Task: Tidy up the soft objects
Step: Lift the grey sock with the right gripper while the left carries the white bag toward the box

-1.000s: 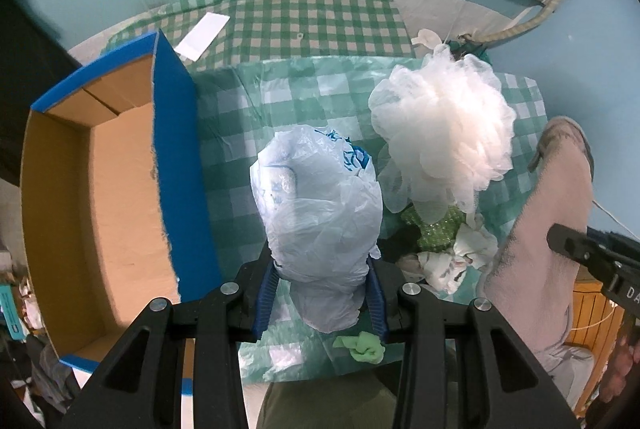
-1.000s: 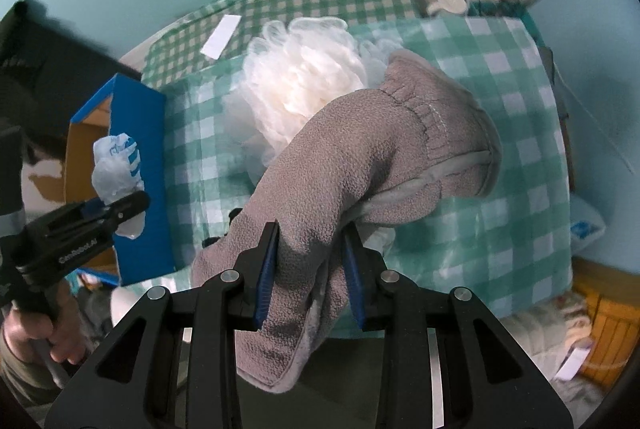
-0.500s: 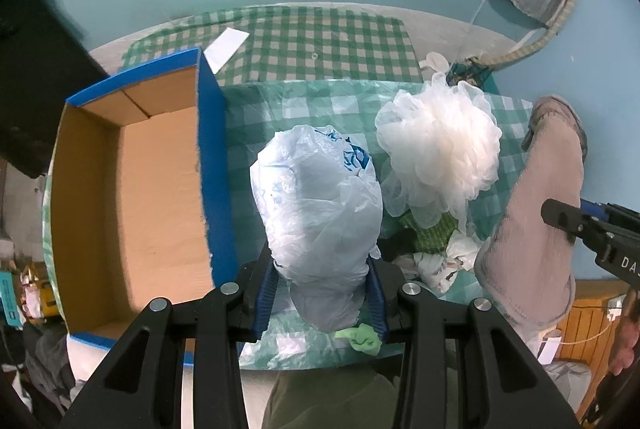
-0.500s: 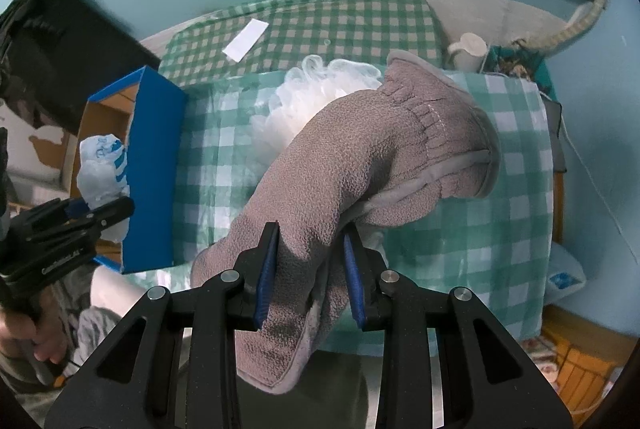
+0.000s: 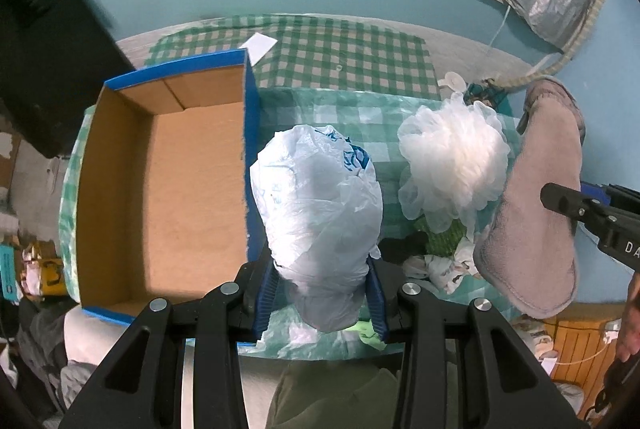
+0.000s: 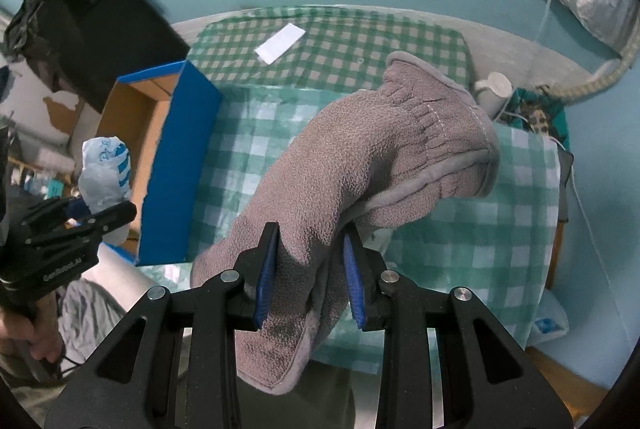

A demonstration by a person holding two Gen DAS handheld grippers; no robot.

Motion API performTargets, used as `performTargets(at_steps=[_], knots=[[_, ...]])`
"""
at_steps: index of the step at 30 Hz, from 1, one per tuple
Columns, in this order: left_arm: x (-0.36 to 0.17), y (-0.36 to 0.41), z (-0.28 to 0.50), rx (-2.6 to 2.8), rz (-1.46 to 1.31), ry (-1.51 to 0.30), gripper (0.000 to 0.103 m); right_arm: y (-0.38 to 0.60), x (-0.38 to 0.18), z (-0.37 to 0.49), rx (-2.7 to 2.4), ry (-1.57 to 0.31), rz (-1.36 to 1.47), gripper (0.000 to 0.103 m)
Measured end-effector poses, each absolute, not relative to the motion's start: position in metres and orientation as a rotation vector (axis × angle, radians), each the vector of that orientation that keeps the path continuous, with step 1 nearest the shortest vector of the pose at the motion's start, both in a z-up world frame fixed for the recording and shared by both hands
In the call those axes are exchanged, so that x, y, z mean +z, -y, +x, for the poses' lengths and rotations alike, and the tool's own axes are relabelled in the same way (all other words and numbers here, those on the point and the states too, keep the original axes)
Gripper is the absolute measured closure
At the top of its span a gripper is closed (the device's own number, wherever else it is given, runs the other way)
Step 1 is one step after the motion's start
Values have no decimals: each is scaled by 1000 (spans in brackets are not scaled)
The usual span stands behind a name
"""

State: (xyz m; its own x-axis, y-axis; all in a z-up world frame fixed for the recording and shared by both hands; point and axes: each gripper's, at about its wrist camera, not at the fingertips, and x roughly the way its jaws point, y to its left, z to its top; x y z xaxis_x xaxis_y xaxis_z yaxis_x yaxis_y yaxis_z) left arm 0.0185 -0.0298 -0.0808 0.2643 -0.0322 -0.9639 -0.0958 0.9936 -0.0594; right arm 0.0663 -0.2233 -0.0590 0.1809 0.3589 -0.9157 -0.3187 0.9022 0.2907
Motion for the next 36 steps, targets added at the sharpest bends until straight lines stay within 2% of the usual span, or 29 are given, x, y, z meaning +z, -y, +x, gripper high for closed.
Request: performTargets(at_steps=[36], knots=[[-67,-67,-13,276,-273,-1265,63,64,-32,76,812,-1228,-214,73]])
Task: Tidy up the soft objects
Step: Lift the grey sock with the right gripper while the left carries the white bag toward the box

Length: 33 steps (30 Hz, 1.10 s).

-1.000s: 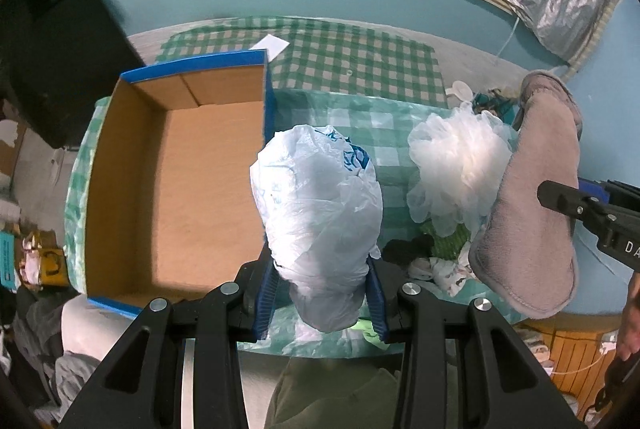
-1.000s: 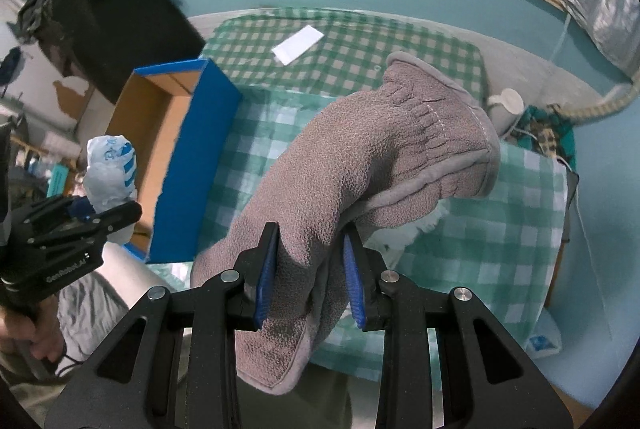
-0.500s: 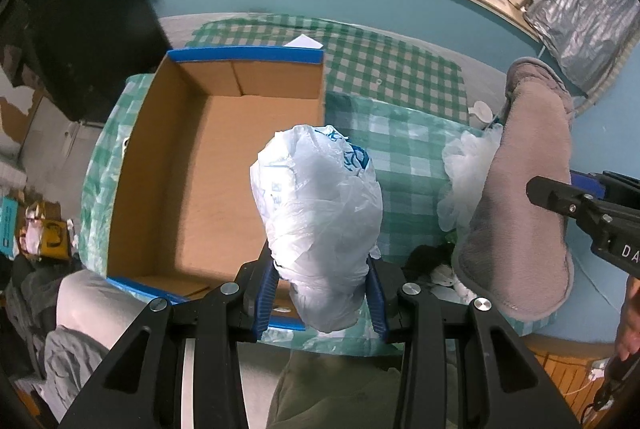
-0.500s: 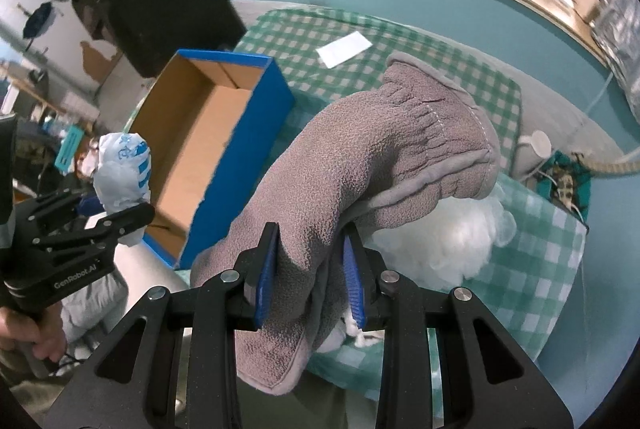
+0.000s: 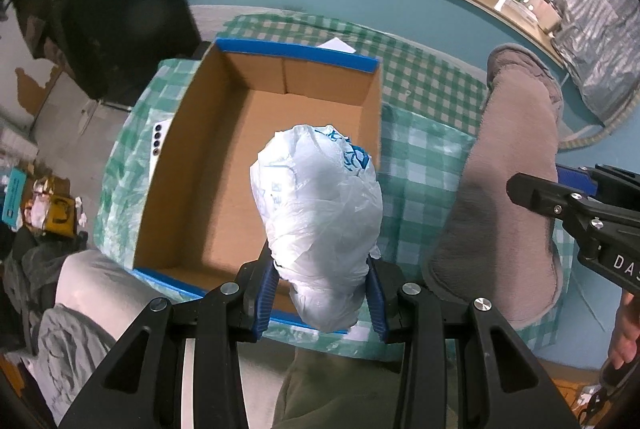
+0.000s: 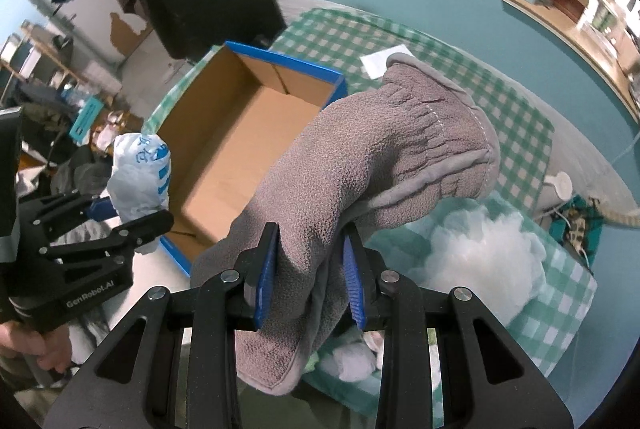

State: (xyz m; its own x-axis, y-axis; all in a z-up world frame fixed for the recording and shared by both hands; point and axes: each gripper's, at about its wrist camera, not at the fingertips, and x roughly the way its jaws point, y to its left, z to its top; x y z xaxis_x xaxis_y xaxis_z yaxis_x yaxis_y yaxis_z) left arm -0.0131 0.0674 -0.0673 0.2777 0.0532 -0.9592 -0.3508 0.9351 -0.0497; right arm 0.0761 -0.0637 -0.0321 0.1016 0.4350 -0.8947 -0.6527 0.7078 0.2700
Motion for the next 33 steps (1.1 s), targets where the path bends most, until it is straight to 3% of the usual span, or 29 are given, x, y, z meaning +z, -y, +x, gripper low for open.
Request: performTargets(at_steps=[16,33], knots=[[-74,-118,-24,372,-349,-1261,63,0,-35,79,912,-1222,-305,73],[-112,-159,-15,419,-360,-1319,63,-71,-80,80,971,-1265,-439,73]])
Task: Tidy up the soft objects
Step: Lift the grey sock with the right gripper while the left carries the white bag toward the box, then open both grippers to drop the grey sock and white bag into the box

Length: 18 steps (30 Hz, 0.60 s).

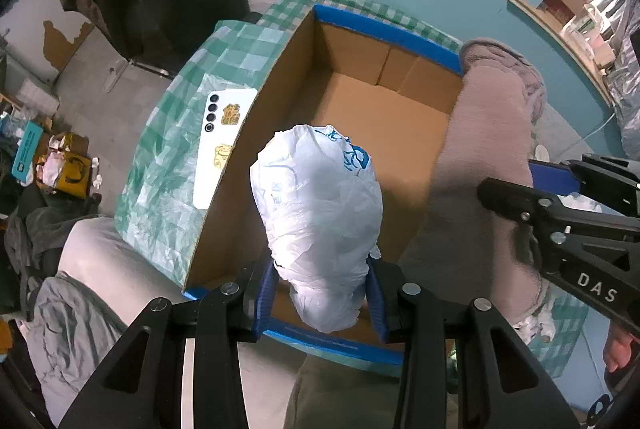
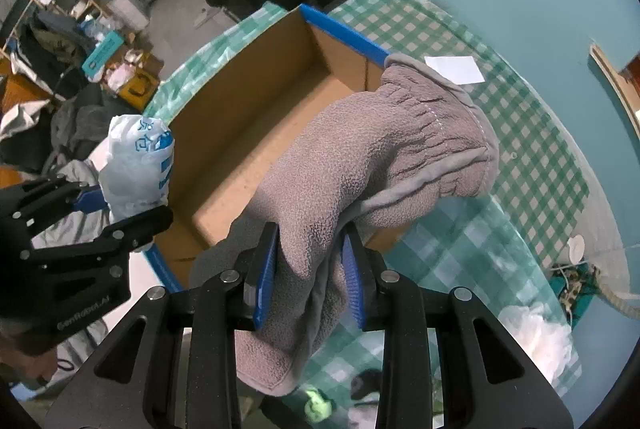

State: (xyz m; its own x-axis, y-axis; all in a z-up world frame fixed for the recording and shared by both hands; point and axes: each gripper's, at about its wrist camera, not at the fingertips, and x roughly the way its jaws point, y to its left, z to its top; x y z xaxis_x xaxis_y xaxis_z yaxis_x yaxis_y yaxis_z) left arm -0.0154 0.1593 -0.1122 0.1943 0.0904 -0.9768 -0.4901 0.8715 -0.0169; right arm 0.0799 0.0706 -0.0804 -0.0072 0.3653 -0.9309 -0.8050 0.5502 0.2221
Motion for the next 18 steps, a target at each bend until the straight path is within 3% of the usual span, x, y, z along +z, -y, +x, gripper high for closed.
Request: performTargets(at_steps=[13,15,18], knots=[[-133,-174,-6,401,-365,-1372,63,-101,-101,85,984,-1312,-446,69],[-136,-176,-5,403,-368,-1383,63,-104,-103,86,984,-1317,-451,62],[-139,-178,-3,407,-367,-1395,51,-108,-106,87,973,-1322,-469,54]])
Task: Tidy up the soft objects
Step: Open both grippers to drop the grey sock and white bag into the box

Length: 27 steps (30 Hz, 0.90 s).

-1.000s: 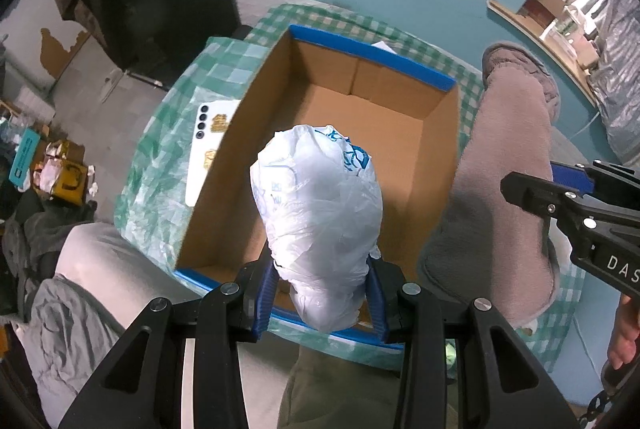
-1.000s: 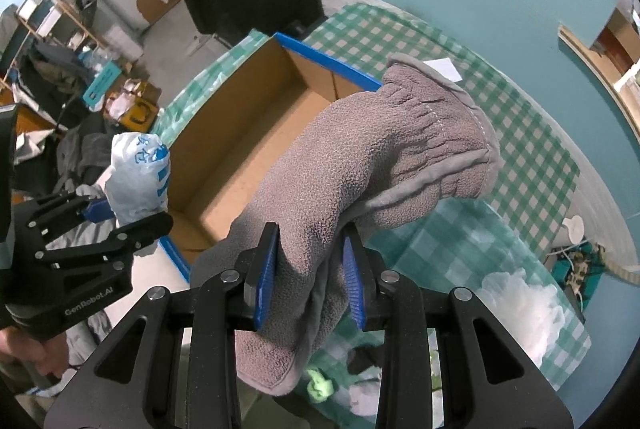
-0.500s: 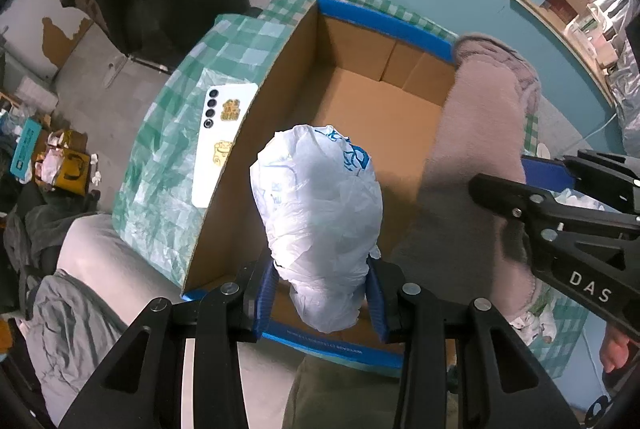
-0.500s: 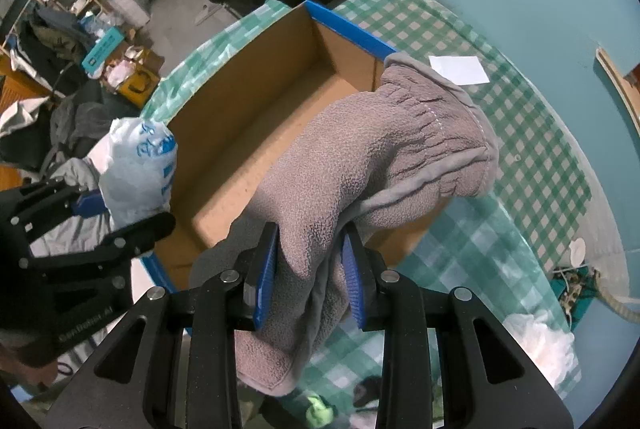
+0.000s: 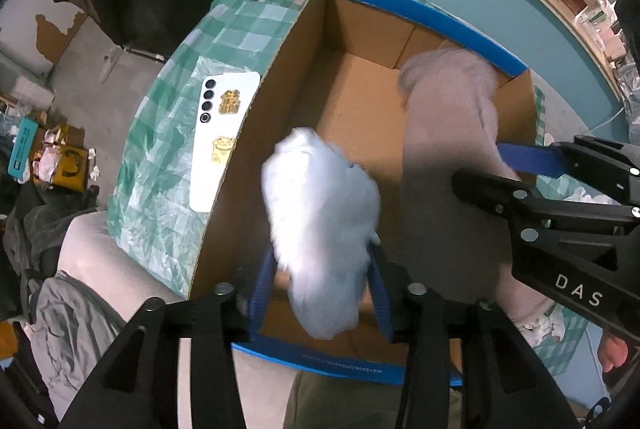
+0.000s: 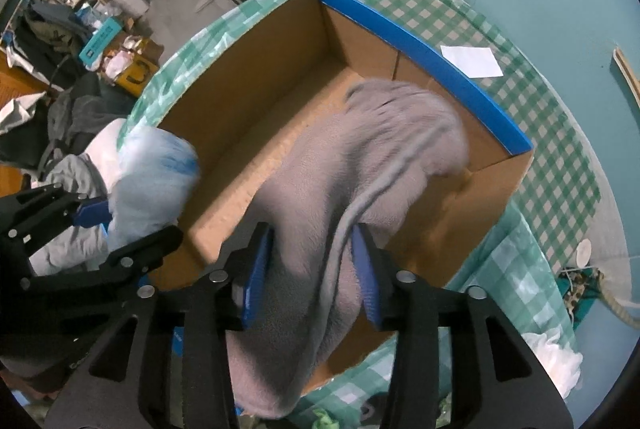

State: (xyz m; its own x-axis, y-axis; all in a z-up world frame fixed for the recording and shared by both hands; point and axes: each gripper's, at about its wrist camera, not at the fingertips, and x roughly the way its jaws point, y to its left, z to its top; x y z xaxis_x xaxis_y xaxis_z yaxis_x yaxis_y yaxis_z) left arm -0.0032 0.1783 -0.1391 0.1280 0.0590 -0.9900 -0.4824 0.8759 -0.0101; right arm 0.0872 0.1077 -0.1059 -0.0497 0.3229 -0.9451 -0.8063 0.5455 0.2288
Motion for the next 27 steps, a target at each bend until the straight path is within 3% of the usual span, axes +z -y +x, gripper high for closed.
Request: performTargets(at_steps=[1,7,27], knots=[[-139,-179,-3,413,-360,-1395,46,-108,-106,88,963,-1318,-477,53],[-133,-180,-5,413,-353,-1386,46,-102,-103,91,943,-1326,-453,46],[-104,-145,-17,378,-322,-1353,46,-51,-68,79,924,-1270,-361,46]])
